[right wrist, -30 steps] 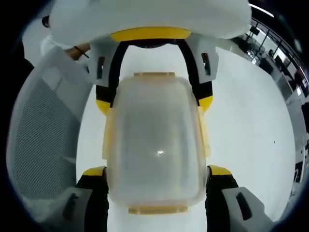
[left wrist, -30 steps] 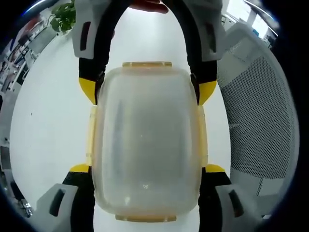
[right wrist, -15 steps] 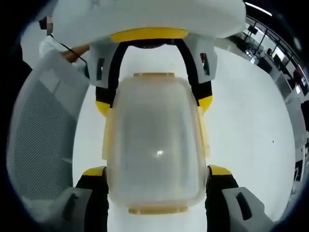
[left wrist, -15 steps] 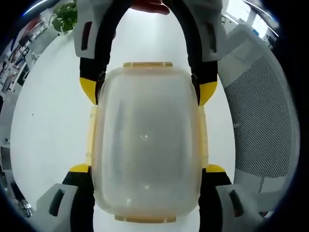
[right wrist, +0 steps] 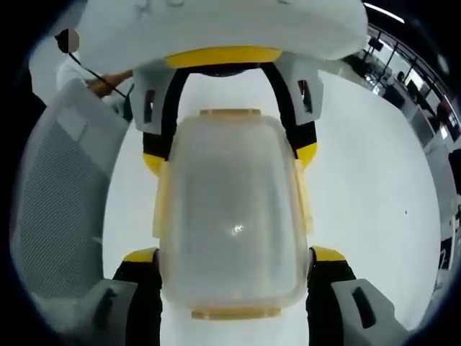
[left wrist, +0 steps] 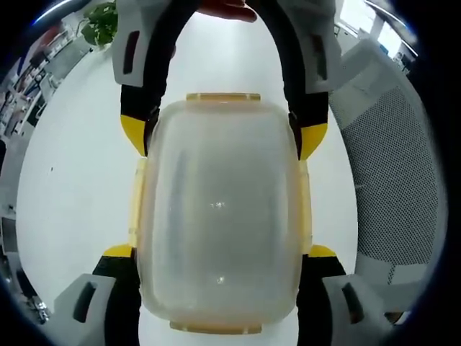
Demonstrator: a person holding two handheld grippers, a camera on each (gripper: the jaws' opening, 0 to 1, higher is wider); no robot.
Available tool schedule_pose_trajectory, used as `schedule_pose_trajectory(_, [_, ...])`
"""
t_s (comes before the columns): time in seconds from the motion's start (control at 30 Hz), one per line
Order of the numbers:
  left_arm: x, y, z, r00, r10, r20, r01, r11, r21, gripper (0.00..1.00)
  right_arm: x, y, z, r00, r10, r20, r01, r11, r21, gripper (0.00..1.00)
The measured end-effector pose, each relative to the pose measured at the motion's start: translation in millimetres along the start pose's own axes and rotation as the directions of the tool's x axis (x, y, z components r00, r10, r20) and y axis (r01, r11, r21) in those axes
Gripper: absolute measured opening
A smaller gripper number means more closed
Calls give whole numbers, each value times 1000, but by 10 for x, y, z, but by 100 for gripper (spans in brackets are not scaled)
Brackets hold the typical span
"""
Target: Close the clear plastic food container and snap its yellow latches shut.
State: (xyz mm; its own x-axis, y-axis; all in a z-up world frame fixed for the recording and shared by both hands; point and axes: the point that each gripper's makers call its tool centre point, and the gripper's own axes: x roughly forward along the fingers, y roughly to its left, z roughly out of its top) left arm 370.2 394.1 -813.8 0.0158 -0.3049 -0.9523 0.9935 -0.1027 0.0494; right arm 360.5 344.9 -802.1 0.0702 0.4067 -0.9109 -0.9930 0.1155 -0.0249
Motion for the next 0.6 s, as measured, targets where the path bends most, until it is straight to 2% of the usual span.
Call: schedule_pose_trajectory(0.6, [-2,173,-42,1000,5,-3,-5,1000,-10,91,26,-181,41,1000,-1,3,1,1000,-8,83])
